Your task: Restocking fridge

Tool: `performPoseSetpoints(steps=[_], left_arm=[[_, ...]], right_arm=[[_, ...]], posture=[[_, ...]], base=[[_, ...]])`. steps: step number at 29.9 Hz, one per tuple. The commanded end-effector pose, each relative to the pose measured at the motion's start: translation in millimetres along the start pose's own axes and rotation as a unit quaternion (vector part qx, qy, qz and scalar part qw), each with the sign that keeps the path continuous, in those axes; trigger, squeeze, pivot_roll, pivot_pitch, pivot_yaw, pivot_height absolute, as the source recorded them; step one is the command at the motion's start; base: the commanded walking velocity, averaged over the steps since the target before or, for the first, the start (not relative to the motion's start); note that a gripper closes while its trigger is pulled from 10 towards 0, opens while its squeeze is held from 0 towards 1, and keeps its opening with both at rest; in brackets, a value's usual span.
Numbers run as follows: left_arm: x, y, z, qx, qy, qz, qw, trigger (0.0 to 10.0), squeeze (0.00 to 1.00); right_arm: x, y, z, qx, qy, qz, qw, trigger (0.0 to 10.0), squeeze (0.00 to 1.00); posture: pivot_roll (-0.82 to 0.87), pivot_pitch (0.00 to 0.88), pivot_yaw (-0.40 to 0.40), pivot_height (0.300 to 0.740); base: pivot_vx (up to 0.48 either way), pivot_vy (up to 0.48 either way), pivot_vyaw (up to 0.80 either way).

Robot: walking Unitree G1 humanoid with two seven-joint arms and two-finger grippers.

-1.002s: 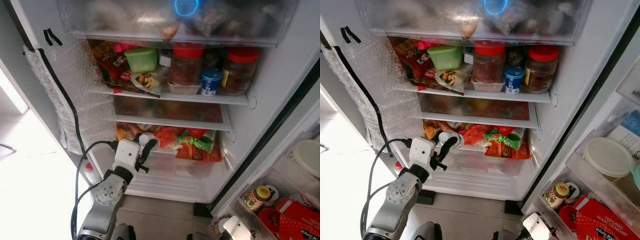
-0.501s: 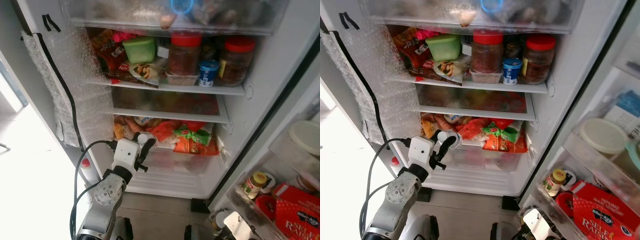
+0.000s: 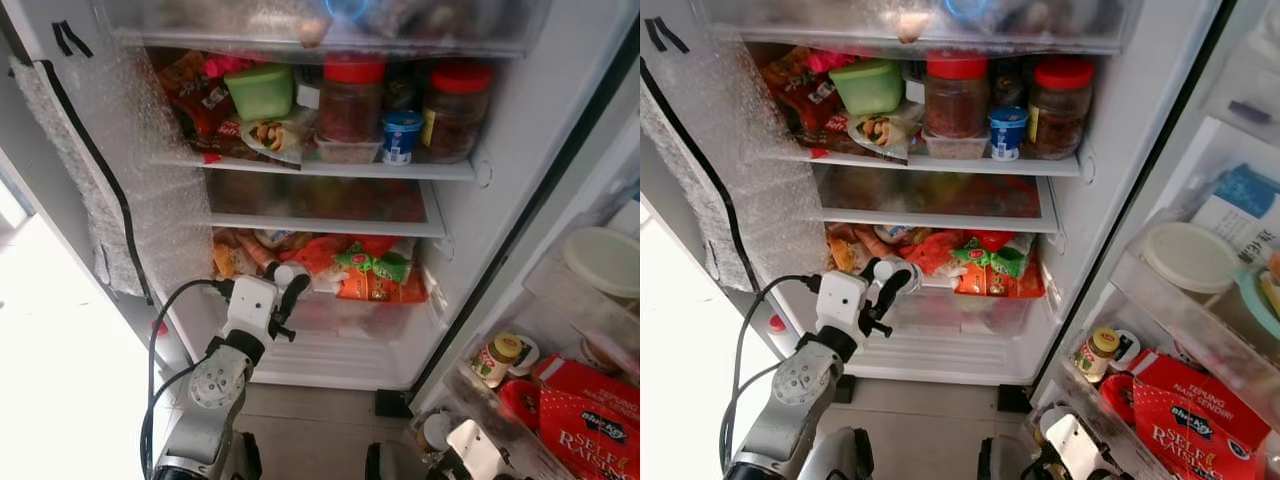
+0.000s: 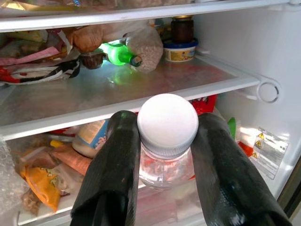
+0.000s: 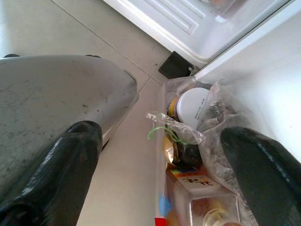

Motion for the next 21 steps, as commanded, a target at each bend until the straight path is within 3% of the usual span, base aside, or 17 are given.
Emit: performPoseSetpoints(steps=[1,21], left_arm=[[2.1,-1.6,-2.0,0.002,-0.007,0.004,1.000,10.0,0.00],[1.8,-1.1,-0.9,0.000,-0.009,0.004,1.000,10.0,0.00]], right_arm=[[-35.7,1.5,-24.3,0.036,-0.006,-0.062,0.997,10.0,0.00],[-35.3,1.6,-25.9,0.044,-0.013,-0.060,0.997,10.0,0.00]], posture=[[-0.05,0.061,0.009,0.607],[-0.05,0.067,0.006,0.607]], base=[[0.000,0.000,0.00],[0.271,0.000,0.00]])
Point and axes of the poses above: a point about 5 cm out from each wrist's last joint towards the gripper, its own y axis pointing back from the gripper into the wrist, its own x axis along the axis of the wrist's last joint, z = x × y, the point moved 6 cm from there along -y, pointing out of the wrist towards the gripper, and after that the axes turned 12 degrees about -y, right-handed, at the moved point
